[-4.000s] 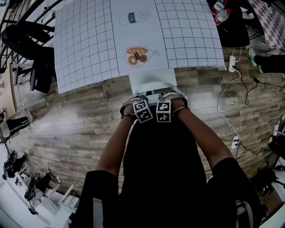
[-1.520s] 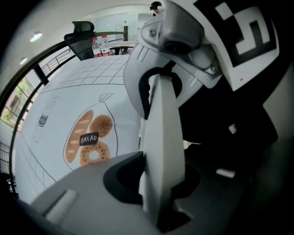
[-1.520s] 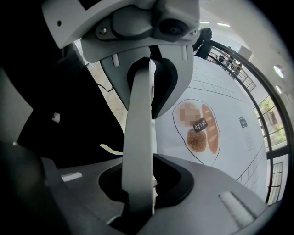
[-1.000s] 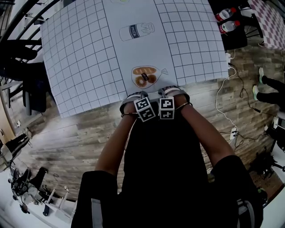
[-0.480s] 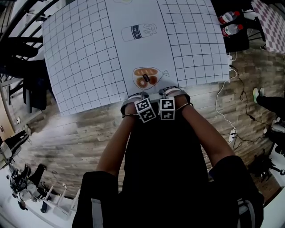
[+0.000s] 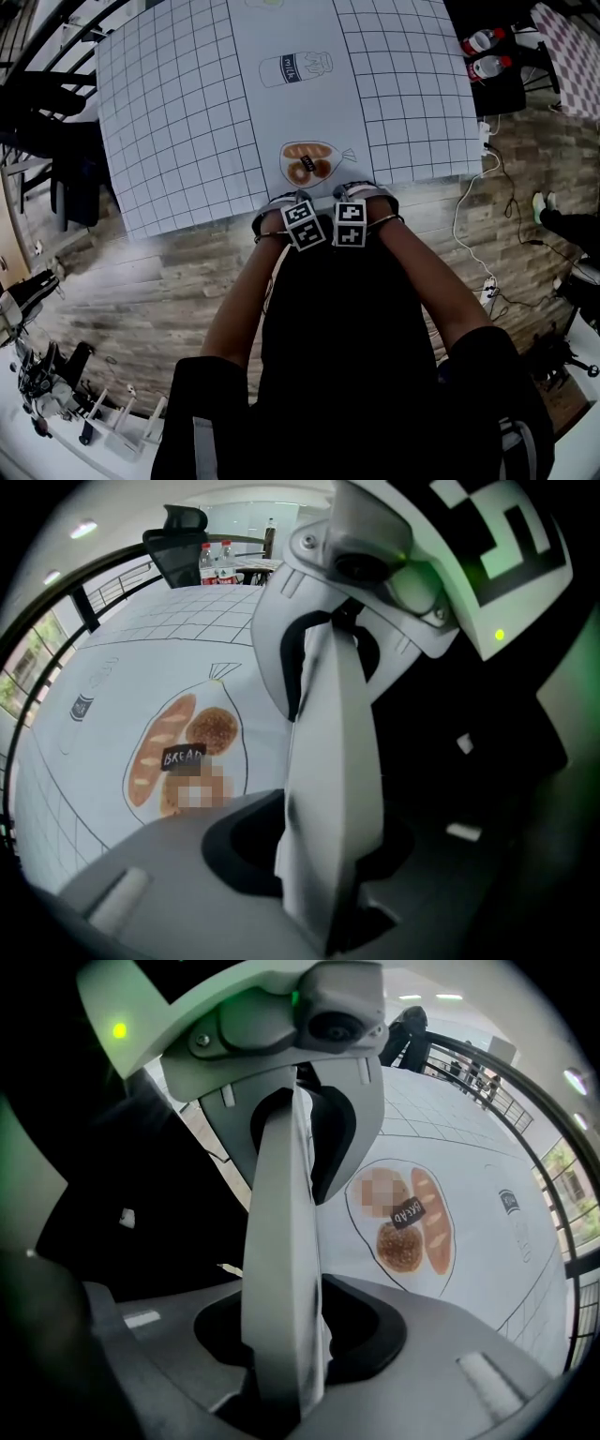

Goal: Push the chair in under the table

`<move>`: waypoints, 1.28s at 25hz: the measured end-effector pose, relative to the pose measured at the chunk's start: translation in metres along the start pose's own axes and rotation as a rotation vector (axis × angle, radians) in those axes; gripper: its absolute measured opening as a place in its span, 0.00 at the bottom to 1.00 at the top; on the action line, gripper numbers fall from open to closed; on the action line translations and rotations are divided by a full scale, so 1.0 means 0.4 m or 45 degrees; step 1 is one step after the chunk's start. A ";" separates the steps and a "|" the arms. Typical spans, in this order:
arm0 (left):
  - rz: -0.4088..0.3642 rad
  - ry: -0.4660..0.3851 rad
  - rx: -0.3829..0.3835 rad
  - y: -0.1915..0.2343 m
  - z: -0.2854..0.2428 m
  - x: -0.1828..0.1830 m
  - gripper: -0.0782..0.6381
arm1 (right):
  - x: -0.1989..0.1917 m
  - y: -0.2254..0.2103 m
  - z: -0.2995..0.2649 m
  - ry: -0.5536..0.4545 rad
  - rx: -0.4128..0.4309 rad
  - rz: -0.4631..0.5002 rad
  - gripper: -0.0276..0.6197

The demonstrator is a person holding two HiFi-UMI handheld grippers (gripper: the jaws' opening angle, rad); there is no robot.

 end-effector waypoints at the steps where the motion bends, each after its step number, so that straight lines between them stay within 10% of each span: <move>1: -0.007 -0.010 0.012 0.000 0.004 0.003 0.31 | 0.001 -0.001 0.004 -0.006 -0.005 -0.004 0.25; 17: 0.162 -0.211 0.186 -0.010 0.156 -0.007 0.36 | 0.016 -0.005 0.175 -0.177 -0.064 -0.191 0.32; 24: 0.412 -0.427 0.317 0.011 0.298 -0.011 0.35 | 0.021 -0.001 0.284 -0.302 -0.059 -0.375 0.32; 32: 0.575 -0.679 0.527 0.048 0.491 0.014 0.31 | 0.096 -0.038 0.486 -0.760 -0.049 -0.782 0.26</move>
Point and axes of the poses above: the fingertips, and each gripper's own axes: z backward along the fingers, y to its left, x out of its top, the point moved 2 cm from there along z, backward along the fingers, and after that the axes turned 15 degrees about -z, right-handed, at the moved point
